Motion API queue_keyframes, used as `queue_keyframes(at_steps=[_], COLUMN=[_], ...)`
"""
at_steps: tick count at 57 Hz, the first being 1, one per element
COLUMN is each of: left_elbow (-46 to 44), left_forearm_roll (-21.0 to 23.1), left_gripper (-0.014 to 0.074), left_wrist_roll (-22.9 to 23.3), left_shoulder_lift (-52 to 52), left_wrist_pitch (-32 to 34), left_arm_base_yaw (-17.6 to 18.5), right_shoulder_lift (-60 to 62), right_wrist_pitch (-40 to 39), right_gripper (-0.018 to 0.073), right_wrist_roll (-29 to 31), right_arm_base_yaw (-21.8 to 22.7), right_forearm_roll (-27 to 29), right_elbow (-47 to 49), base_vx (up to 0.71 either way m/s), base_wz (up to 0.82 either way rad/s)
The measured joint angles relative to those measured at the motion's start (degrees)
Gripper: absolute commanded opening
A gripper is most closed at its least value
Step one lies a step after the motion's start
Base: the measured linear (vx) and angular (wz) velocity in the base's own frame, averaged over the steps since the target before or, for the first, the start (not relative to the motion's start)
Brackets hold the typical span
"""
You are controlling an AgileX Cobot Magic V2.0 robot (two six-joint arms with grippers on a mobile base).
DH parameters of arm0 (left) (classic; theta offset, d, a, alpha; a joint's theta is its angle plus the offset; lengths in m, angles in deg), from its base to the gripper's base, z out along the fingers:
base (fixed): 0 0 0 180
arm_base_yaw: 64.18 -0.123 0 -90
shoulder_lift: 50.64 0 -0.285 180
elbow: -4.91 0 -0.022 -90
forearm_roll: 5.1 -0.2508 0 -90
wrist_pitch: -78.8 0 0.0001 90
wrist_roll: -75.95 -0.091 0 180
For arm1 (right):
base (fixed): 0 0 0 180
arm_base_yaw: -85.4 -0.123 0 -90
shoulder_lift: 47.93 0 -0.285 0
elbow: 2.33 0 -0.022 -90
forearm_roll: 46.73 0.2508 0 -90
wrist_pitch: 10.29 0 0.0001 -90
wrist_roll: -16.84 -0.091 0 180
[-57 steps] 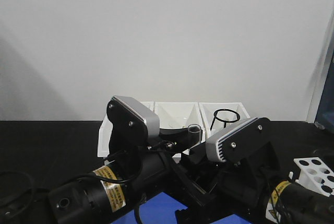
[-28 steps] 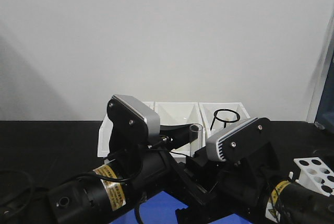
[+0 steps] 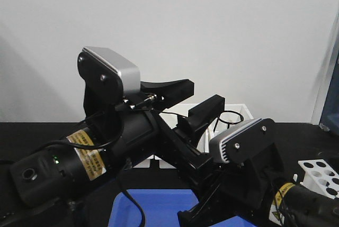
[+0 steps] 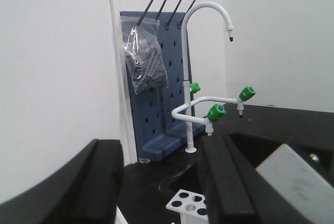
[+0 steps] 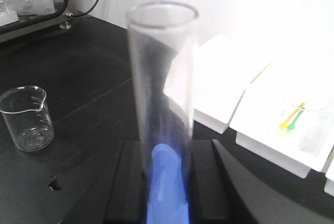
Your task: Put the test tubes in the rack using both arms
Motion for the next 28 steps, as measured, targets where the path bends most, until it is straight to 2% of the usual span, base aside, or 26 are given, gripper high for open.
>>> queue_keyframes(at_steps=[11, 19, 23, 28], left_elbow=[0.0, 0.0, 0.0, 0.0], left_forearm_roll=[0.0, 0.0, 0.0, 0.0], left_gripper=[0.045, 0.045, 0.045, 0.045], left_wrist_roll=[-0.81, -2.25, -2.42, -2.49], left_shoulder_lift=[4.7, 6.95, 7.65, 8.06], left_wrist_pitch=[-0.44, -2.42, -3.71, -5.47], left_arm_base_yaw=[0.0, 0.0, 0.0, 0.0], right_shoulder_lift=[0.0, 0.0, 0.0, 0.0], right_wrist_pitch=[-0.34, -2.35, -3.71, -4.19], right_gripper=[-0.0008, -0.0008, -0.0008, -0.0008], right_wrist_roll=[0.42, 3.99, 5.02, 5.67], right_arm_base_yaw=[0.0, 0.2, 1.3, 5.03], right_forearm_roll=[0.0, 0.47, 1.43, 2.8], right_elbow=[0.0, 0.0, 0.0, 0.0], base_vx=[0.0, 0.0, 0.0, 0.0], base_wz=[0.0, 0.0, 0.0, 0.0])
